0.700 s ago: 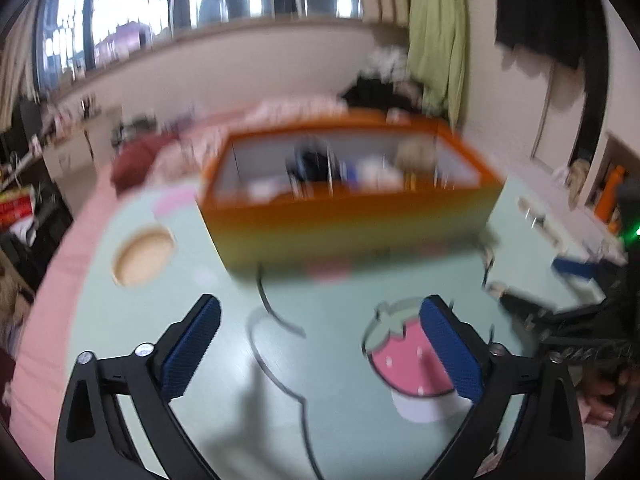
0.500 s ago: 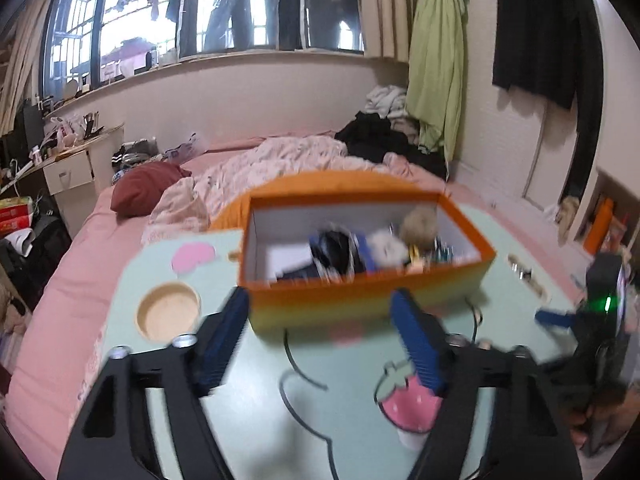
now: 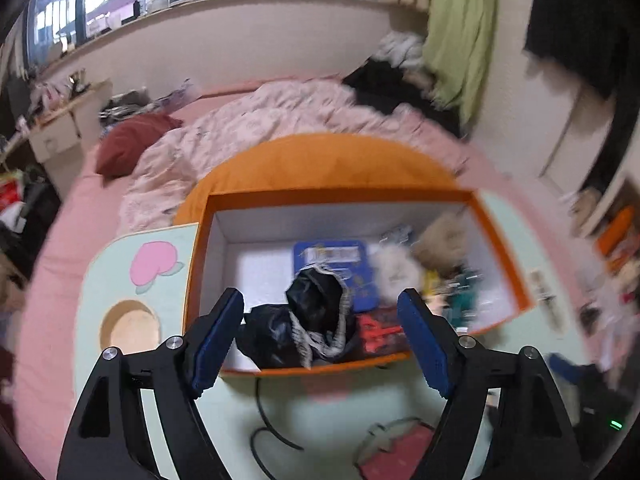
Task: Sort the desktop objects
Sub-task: 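Reach into the orange box and grasp the black lace fabric with the left gripper, then lift the black lace fabric out and set it on the table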
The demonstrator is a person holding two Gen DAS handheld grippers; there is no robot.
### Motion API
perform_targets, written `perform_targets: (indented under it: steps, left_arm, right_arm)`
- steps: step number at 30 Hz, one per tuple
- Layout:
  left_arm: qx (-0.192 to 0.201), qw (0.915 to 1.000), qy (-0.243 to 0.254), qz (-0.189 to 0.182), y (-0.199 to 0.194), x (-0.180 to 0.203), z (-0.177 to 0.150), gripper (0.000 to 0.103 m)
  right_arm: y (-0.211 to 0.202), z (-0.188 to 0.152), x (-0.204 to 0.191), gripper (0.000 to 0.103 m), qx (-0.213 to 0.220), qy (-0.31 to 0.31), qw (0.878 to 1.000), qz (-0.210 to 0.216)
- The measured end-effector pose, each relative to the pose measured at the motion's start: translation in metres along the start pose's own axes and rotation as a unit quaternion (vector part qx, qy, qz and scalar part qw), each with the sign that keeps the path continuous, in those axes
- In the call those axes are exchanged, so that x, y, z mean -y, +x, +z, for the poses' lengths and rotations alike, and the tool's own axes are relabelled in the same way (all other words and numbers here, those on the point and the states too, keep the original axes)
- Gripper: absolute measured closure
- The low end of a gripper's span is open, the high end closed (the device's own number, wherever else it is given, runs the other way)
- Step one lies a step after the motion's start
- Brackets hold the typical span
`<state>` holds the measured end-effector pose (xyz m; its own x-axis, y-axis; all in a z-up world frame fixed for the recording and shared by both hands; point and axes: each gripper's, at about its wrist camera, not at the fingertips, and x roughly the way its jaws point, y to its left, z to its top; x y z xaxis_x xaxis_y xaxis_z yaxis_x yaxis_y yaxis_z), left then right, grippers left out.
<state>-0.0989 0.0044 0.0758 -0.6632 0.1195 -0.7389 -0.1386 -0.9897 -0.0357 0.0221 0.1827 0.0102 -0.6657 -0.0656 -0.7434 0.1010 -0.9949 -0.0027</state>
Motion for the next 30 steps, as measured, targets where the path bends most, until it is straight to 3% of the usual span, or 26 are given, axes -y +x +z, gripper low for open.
perform_targets:
  steps: [1, 2, 3, 5, 7, 9, 11, 14, 17, 20, 22, 24, 25, 27, 29, 30]
  left_arm:
    - [-0.004, 1.0, -0.001, 0.002, 0.007, 0.0, 0.001, 0.03]
    - [-0.007, 0.9999, -0.008, -0.004, 0.012, -0.002, 0.001, 0.058]
    - [-0.017, 0.9997, -0.016, -0.012, 0.018, -0.005, 0.001, 0.074]
    - [-0.026, 0.9987, -0.022, -0.037, 0.024, -0.011, 0.002, 0.085]
    - [-0.01, 0.9989, -0.023, -0.04, 0.016, -0.016, 0.002, 0.087]
    - [0.033, 0.9964, -0.036, -0.069, -0.007, -0.024, 0.004, 0.088]
    - [0.099, 0.9896, -0.043, -0.095, -0.052, -0.031, 0.004, 0.088]
    - [0.161, 0.9776, -0.031, -0.131, -0.111, -0.031, -0.004, 0.088]
    - [0.167, 0.9703, -0.004, -0.175, -0.143, -0.025, -0.029, 0.088]
    - [0.122, 0.9709, 0.0, -0.206, -0.128, -0.017, -0.061, 0.088]
    - [0.097, 0.972, 0.002, -0.214, -0.103, -0.009, -0.075, 0.084]
    - [0.092, 0.9758, -0.006, -0.198, -0.079, -0.001, -0.086, 0.069]
    - [0.097, 0.978, -0.012, -0.185, -0.07, 0.002, -0.089, 0.059]
    - [0.127, 0.9774, -0.023, -0.167, -0.072, 0.002, -0.093, 0.049]
    - [0.153, 0.9785, -0.041, -0.131, -0.081, -0.002, -0.097, 0.023]
    - [0.155, 0.9798, -0.043, -0.119, -0.088, -0.004, -0.099, 0.018]
  right_arm:
    - [0.0, 0.0, 0.0, 0.0, 0.0, 0.0, 1.0, 0.0]
    - [0.0, -0.001, 0.0, 0.0, 0.0, 0.0, 1.0, 0.0]
    - [0.0, -0.001, 0.0, 0.0, 0.0, 0.0, 1.0, 0.0]
    - [0.0, -0.002, 0.001, 0.0, 0.001, -0.001, 1.0, 0.0]
    - [-0.001, -0.002, 0.004, 0.0, 0.001, -0.001, 1.0, 0.001]
    - [0.0, -0.002, 0.003, 0.0, 0.001, -0.001, 1.0, 0.001]
    - [0.001, -0.001, 0.0, 0.0, 0.001, -0.001, 1.0, 0.001]
    - [0.001, -0.001, 0.001, 0.0, 0.002, -0.002, 1.0, 0.001]
    - [0.001, 0.0, 0.0, 0.0, 0.002, -0.002, 1.0, 0.001]
    - [0.001, 0.0, 0.0, 0.0, 0.003, -0.002, 1.0, 0.001]
    - [0.001, 0.0, -0.001, 0.0, 0.003, -0.002, 1.0, 0.001]
    - [0.001, 0.0, 0.001, 0.0, 0.003, -0.002, 1.0, 0.001]
    - [0.001, 0.0, 0.0, 0.0, 0.003, -0.002, 1.0, 0.002]
    - [0.002, 0.0, 0.001, 0.0, 0.003, -0.002, 1.0, 0.002]
    - [0.002, 0.002, 0.002, 0.0, 0.004, -0.003, 1.0, 0.002]
    - [0.002, 0.002, 0.003, 0.0, 0.004, -0.003, 1.0, 0.002]
